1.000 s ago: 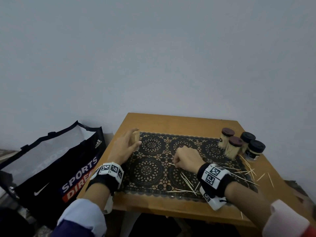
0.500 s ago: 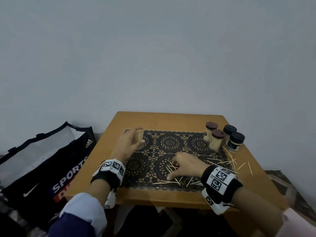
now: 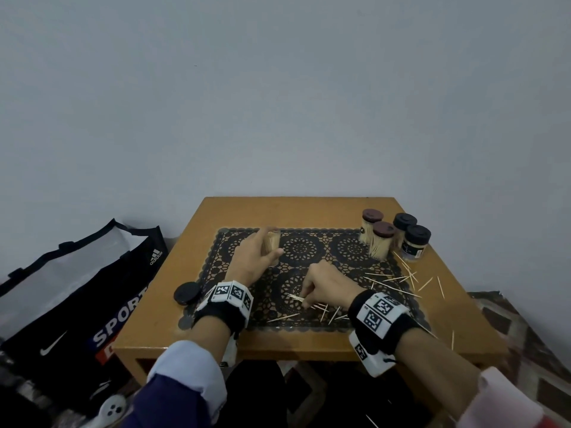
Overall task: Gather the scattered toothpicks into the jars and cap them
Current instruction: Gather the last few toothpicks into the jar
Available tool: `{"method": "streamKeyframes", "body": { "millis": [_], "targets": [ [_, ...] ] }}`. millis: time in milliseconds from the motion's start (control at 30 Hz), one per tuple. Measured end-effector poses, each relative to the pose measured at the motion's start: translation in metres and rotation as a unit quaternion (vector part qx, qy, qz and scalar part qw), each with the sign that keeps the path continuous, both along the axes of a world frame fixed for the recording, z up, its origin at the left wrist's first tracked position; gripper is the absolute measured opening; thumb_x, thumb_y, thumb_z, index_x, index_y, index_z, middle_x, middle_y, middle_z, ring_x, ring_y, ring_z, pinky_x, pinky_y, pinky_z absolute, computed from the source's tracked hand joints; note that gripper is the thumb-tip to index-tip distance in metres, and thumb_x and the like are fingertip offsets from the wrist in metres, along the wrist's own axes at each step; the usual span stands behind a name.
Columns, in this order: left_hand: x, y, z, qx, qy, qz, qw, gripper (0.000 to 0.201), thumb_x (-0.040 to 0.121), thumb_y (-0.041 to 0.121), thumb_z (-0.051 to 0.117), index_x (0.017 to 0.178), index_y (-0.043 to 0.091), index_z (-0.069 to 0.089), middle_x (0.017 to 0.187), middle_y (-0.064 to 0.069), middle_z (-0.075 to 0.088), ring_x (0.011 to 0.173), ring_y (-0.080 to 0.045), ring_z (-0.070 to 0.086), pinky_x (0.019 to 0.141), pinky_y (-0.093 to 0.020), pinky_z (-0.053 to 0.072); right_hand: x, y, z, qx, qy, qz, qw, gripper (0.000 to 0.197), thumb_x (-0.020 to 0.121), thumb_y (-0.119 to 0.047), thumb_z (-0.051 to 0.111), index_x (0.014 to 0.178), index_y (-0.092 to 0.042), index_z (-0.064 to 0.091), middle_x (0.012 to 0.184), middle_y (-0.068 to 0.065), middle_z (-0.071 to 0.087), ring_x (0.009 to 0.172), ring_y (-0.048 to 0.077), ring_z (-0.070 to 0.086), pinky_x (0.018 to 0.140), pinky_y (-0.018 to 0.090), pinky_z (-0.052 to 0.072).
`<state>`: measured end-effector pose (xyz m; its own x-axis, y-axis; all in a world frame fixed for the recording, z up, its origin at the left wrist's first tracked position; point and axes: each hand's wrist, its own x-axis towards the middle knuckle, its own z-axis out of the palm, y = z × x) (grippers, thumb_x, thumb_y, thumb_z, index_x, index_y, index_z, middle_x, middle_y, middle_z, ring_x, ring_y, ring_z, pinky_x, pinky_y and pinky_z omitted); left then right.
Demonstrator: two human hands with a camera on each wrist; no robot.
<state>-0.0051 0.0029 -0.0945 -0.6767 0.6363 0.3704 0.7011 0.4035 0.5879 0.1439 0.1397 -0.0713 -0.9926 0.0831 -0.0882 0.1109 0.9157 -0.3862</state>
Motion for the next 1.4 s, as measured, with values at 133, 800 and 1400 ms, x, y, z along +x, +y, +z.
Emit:
{"method": "streamKeyframes", "body": {
  "millis": [133,800,1400],
  "targets": [
    [0.000,0.001,-0.002,-0.008,-0.006,-0.009,1.000,0.049,0.088,0.038,0.068,0.132,0.031,0.048,0.113,-0.005,0.065,0.096,-0.021,0.061,0.086,-0.039,0.051,-0.002,0.001,0.002,0.003,0.002,0.026,1.000,0.008,0.073,-0.013,0.083,0.079,-0.008,0.079,0.075,0.003,0.074,0.065,0.010,0.065,0.067,0.022,0.054],
    [-0.003,0.005,-0.007,-0.023,-0.021,-0.052,0.998,0.052,0.087,0.035,0.070,0.133,0.032,0.048,0.118,0.000,0.063,0.095,-0.017,0.058,0.086,-0.036,0.048,-0.010,0.011,-0.003,0.146,-0.052,0.100,0.983,0.006,0.090,-0.019,0.052,0.091,-0.016,0.057,0.091,-0.003,0.055,0.080,0.018,0.051,0.065,0.033,0.037],
    [-0.002,0.009,-0.008,-0.056,-0.058,-0.139,0.987,0.068,0.075,0.017,0.083,0.134,0.025,0.051,0.119,0.003,0.066,0.096,-0.004,0.061,0.083,-0.005,0.042,-0.016,0.023,-0.004,0.091,0.292,-0.063,0.950,0.010,0.089,-0.010,0.062,0.095,-0.017,0.067,0.091,-0.002,0.063,0.083,0.018,0.061,0.070,0.034,0.052]
  ]
}}
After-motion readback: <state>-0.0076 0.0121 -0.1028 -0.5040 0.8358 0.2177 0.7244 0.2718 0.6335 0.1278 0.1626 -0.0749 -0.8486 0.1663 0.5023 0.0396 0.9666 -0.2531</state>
